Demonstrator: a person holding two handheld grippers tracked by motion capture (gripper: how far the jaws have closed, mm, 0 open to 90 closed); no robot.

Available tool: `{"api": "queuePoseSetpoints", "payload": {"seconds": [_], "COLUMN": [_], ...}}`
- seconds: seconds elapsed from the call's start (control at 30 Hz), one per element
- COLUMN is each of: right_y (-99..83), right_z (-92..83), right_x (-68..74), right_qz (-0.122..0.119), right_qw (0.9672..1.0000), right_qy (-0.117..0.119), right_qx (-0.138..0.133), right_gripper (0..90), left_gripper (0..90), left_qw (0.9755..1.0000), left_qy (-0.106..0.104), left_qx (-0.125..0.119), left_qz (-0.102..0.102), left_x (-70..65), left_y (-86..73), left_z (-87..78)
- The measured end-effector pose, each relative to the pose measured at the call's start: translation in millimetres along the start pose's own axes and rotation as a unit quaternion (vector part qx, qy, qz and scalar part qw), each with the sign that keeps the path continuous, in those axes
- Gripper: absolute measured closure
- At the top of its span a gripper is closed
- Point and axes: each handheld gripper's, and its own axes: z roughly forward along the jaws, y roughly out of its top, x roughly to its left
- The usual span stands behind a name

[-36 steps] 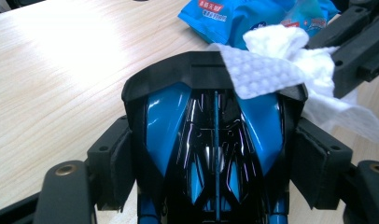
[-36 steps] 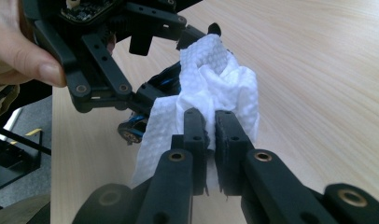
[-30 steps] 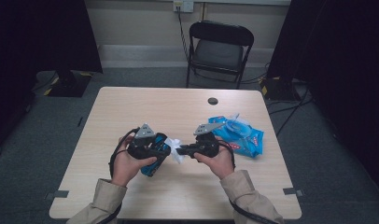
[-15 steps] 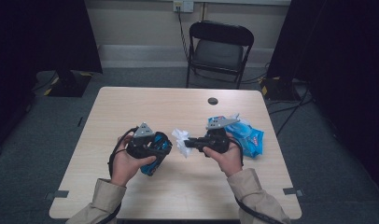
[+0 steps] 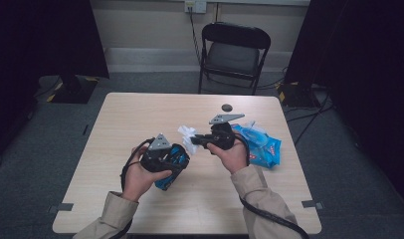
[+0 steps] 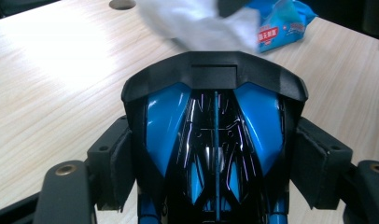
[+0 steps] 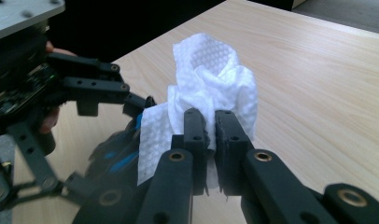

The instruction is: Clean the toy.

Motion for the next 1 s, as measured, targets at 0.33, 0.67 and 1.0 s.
{"api": "queuePoseSetpoints", "payload": {"seconds": [0.33,0.67,1.0], "right_y": [1.4,-1.5,-6.3], "right_z": [22.1,21.2,12.1], "right_x": [7.4,8.2,5.7], "right_qz": [0.003,-0.002,-0.004], "right_qw": [0.9995,0.9991,0.9987], "right_qy": [0.024,0.035,0.045], "right_qx": [0.018,0.025,0.024], "right_gripper": [84.5,84.5,84.6], "left_gripper": [25.5,25.5,25.5], "left_qw": [1.0000,1.0000,1.0000], "left_qy": [-0.005,0.000,0.001], "left_qx": [-0.001,0.001,0.003], "left_qz": [0.003,0.002,-0.002], "left_x": [-2.1,1.5,3.7], "left_y": [1.2,-0.7,-0.8], "left_z": [0.4,0.1,-0.6]}}
